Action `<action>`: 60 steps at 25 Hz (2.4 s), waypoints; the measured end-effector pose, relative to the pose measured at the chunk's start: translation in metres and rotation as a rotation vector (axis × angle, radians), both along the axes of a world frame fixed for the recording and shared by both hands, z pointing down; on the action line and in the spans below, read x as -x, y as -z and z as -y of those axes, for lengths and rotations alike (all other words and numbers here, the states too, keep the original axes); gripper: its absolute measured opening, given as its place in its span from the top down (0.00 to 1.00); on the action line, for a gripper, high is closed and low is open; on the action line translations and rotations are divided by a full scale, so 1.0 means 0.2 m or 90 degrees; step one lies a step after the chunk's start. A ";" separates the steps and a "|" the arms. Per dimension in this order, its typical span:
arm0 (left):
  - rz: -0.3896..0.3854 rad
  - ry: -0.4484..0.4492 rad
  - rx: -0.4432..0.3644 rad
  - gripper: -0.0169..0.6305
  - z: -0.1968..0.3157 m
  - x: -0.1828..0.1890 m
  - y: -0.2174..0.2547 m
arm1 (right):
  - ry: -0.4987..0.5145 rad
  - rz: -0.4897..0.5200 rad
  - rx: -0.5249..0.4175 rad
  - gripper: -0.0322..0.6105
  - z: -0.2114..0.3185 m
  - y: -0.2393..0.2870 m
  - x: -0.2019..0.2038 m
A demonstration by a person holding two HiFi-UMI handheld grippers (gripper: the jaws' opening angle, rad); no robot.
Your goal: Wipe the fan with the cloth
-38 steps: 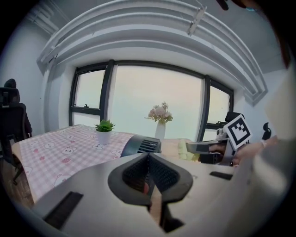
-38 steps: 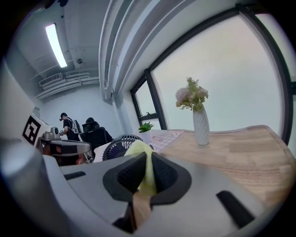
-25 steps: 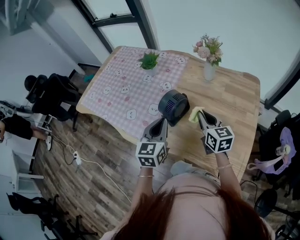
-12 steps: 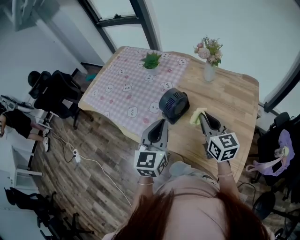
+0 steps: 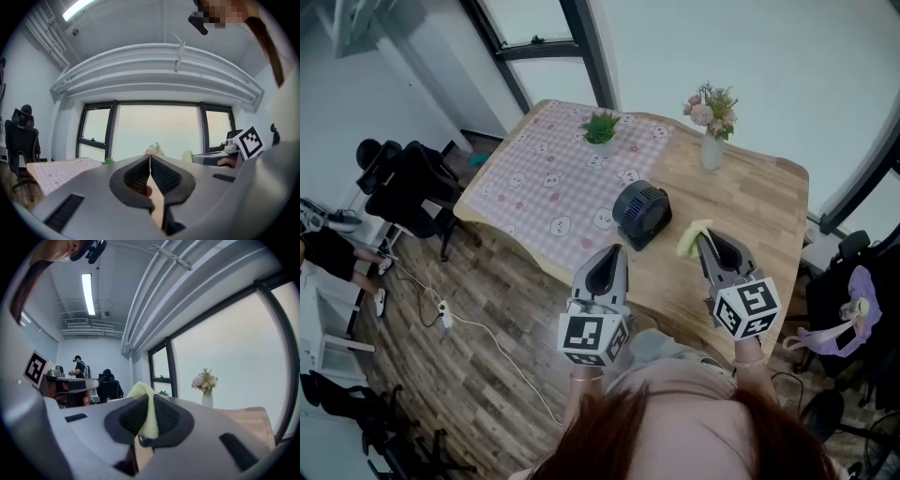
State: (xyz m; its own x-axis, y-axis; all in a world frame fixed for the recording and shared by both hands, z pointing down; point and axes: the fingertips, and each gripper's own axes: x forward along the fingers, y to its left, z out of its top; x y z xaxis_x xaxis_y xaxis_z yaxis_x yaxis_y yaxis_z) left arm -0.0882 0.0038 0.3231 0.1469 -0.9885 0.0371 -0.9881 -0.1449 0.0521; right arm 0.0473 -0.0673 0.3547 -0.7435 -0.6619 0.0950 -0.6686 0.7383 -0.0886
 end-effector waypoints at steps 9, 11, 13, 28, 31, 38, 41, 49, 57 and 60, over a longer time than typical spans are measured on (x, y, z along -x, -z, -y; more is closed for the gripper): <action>0.002 0.020 -0.012 0.95 -0.15 -0.05 0.06 | 0.015 -0.019 -0.059 0.90 -0.14 0.09 -0.06; -0.001 0.026 -0.015 0.95 -0.19 -0.06 0.07 | 0.019 -0.027 -0.067 0.90 -0.17 0.09 -0.06; -0.003 0.030 -0.015 0.95 -0.22 -0.07 0.07 | 0.021 -0.029 -0.070 0.90 -0.19 0.11 -0.07; -0.014 0.029 -0.016 0.95 -0.34 -0.18 0.06 | 0.005 -0.024 -0.077 0.90 -0.30 0.17 -0.19; -0.014 0.023 -0.015 0.95 -0.33 -0.20 0.06 | 0.001 -0.026 -0.074 0.90 -0.29 0.17 -0.19; -0.006 0.009 -0.012 0.95 -0.28 -0.18 0.09 | 0.001 -0.010 -0.052 0.90 -0.23 0.19 -0.15; -0.006 0.001 -0.010 0.95 -0.25 -0.16 0.11 | -0.001 -0.013 -0.051 0.90 -0.22 0.20 -0.13; 0.001 -0.024 -0.007 0.95 -0.15 -0.12 0.16 | -0.021 -0.009 -0.042 0.90 -0.13 0.25 -0.12; 0.005 -0.039 -0.009 0.95 -0.06 -0.09 0.18 | -0.033 -0.016 -0.042 0.90 -0.08 0.25 -0.11; 0.005 -0.046 -0.009 0.95 -0.02 -0.09 0.17 | -0.039 -0.011 -0.041 0.90 -0.05 0.25 -0.12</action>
